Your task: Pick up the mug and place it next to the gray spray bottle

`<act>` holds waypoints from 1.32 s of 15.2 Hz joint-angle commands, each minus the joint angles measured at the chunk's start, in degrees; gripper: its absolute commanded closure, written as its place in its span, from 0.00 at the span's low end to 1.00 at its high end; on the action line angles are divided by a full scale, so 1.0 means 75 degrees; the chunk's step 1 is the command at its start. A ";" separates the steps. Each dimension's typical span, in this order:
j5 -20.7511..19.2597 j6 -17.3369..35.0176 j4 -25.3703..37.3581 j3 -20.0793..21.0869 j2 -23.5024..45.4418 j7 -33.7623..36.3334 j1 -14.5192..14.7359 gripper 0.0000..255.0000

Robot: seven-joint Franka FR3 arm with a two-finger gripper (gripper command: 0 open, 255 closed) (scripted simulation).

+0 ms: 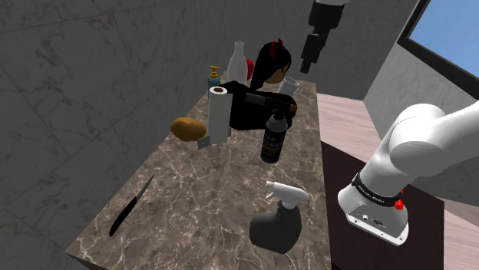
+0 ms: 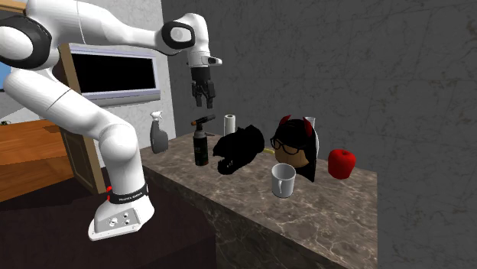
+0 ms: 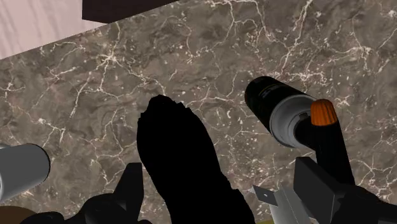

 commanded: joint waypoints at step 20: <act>0.0143 0.3932 0.0026 -0.2965 0.3257 -0.2898 -0.0571 0.00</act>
